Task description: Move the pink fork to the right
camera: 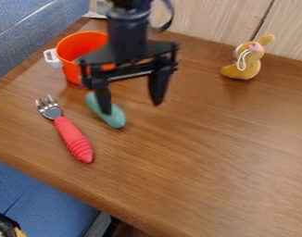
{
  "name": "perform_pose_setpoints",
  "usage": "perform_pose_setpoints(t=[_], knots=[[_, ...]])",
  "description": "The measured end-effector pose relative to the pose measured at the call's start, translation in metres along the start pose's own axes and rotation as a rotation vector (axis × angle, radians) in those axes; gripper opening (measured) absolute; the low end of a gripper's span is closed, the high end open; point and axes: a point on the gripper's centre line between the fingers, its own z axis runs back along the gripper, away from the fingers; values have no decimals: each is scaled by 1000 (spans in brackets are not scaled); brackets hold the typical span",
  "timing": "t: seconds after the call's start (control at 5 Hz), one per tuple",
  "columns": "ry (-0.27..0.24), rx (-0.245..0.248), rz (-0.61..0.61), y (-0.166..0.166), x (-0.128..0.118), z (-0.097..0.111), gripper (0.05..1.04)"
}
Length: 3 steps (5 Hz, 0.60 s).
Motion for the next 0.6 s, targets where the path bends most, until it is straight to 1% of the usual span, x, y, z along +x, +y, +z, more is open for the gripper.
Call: perform_pose_setpoints(t=[0.2, 0.4, 0.6], knots=[[-23, 49, 62, 18, -1, -7, 1000], [-51, 85, 111, 30, -6, -5, 1000], [-54, 120, 133, 39, -7, -13, 1000]])
